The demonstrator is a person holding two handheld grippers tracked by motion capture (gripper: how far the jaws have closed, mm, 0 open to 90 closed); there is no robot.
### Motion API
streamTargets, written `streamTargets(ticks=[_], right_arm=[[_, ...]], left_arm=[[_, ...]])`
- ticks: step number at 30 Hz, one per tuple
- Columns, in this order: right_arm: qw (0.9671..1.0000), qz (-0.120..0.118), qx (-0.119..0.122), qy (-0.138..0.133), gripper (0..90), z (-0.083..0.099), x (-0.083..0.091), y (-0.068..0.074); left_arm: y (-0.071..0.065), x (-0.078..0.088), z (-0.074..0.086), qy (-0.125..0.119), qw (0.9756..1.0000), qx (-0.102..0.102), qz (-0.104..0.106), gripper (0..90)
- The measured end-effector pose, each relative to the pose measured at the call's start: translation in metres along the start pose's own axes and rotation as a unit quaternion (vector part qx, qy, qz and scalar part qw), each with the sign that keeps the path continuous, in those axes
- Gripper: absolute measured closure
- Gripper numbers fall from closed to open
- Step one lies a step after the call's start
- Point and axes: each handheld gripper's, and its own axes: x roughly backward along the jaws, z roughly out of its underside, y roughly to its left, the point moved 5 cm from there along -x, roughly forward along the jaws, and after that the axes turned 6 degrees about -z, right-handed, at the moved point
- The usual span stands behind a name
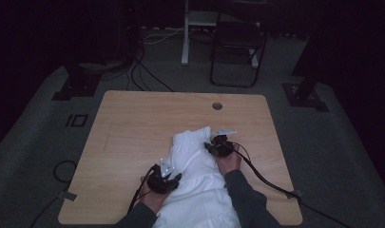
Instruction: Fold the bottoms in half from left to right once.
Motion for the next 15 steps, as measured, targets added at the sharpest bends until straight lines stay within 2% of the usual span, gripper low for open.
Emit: streamTargets(ticks=[2, 3, 4, 6, 7, 8, 10, 12, 13, 15], right_arm=[[1.0000, -0.008, 0.005, 0.000, 72.4, 0.002, 0.000, 0.005], [1.0000, -0.008, 0.005, 0.001, 72.4, 0.003, 0.001, 0.006], [1.0000, -0.008, 0.004, 0.000, 72.4, 0.003, 0.001, 0.007], [1.0000, -0.008, 0.000, -0.005, 72.5, 0.004, 0.001, 0.007], [0.9999, -0.008, -0.001, -0.006, 72.5, 0.004, 0.001, 0.007], [0.9999, -0.008, -0.001, -0.007, 72.5, 0.004, 0.001, 0.007], [0.9999, -0.009, -0.002, -0.007, 72.5, 0.004, 0.001, 0.006], [0.9999, -0.013, -0.006, -0.010, 72.5, 0.005, 0.001, 0.006], [0.9998, -0.015, -0.010, -0.012, 72.5, 0.005, 0.002, 0.005], [0.9994, -0.022, -0.017, -0.019, 72.9, 0.006, 0.002, 0.004]], left_arm=[[0.005, 0.005, -0.003, 0.011, 0.9999, -0.010, 0.007, 49.5], [0.011, 0.008, -0.008, 0.000, 0.9999, -0.012, -0.002, 47.1], [0.020, 0.012, -0.016, -0.022, 0.9996, -0.005, -0.014, 47.0], [0.039, 0.019, -0.038, -0.054, 0.9980, 0.033, -0.006, 45.9], [0.049, 0.018, -0.052, -0.065, 0.9970, 0.042, -0.003, 43.7], [0.054, 0.015, -0.060, -0.065, 0.9970, 0.042, -0.002, 40.3], [0.062, -0.002, -0.074, -0.037, 0.9980, 0.049, 0.014, 34.5], [0.062, -0.024, -0.079, -0.020, 0.9973, 0.057, 0.042, 29.8], [0.061, -0.035, -0.078, -0.009, 0.9980, 0.050, 0.037, 29.7], [0.056, -0.054, -0.074, 0.011, 0.9980, 0.052, 0.035, 26.9]])
